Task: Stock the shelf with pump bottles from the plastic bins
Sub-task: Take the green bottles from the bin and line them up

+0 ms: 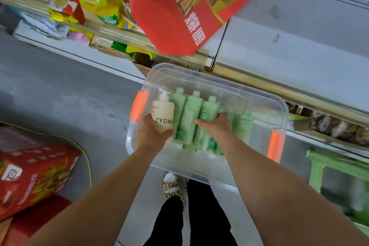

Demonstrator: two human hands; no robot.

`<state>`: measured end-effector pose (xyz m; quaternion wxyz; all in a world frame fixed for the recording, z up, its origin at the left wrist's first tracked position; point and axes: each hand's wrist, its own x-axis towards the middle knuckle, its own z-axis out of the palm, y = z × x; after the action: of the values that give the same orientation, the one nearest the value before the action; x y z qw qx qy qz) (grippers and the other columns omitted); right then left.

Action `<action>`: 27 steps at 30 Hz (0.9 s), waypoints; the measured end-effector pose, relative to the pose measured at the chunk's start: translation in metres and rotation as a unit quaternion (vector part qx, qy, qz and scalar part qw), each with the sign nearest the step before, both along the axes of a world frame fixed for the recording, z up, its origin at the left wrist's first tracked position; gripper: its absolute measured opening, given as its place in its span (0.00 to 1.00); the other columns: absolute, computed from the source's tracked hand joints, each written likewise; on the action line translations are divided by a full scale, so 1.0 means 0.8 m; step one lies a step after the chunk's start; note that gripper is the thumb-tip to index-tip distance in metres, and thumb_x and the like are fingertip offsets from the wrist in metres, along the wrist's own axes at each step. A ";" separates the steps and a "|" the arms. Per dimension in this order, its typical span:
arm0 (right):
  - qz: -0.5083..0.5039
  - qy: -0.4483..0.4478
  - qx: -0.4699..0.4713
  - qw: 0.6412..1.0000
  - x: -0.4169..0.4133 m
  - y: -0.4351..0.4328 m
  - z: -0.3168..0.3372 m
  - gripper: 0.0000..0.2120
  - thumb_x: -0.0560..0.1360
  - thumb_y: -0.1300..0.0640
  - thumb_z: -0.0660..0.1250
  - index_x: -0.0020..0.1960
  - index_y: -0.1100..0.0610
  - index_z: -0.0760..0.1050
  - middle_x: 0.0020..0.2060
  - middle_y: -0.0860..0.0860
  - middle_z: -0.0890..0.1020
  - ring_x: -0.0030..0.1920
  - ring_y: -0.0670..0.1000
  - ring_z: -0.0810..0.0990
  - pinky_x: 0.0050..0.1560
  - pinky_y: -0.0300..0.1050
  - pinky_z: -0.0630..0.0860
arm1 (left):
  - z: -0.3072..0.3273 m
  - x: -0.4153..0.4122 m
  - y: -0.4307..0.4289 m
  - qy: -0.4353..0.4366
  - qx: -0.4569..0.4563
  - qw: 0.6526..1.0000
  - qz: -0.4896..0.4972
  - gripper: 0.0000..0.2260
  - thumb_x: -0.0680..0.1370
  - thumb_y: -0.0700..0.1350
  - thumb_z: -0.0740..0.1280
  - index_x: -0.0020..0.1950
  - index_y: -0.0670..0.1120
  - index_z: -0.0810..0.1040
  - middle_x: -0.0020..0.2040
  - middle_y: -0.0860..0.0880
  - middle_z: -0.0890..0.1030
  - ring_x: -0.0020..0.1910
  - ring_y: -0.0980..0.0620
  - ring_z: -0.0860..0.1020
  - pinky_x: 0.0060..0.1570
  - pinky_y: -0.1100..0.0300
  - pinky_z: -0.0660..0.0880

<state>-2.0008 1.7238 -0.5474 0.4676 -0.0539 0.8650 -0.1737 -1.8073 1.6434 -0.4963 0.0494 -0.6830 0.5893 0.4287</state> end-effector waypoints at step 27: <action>-0.142 -0.224 -0.390 0.882 -0.008 0.088 0.429 0.19 0.68 0.55 0.76 0.56 0.61 0.78 0.42 0.59 0.83 0.41 0.58 0.83 0.45 0.52 0.81 | 0.378 -0.060 0.037 0.496 0.095 0.863 -0.003 0.22 0.71 0.33 0.74 0.64 0.40 0.75 0.56 0.37 0.83 0.51 0.40 0.82 0.38 0.49 0.81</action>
<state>-2.0074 1.7941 -0.2045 0.5604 -0.0681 0.5983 -0.5686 -1.8550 1.6729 -0.1937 -0.1838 -0.3707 0.4942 0.7646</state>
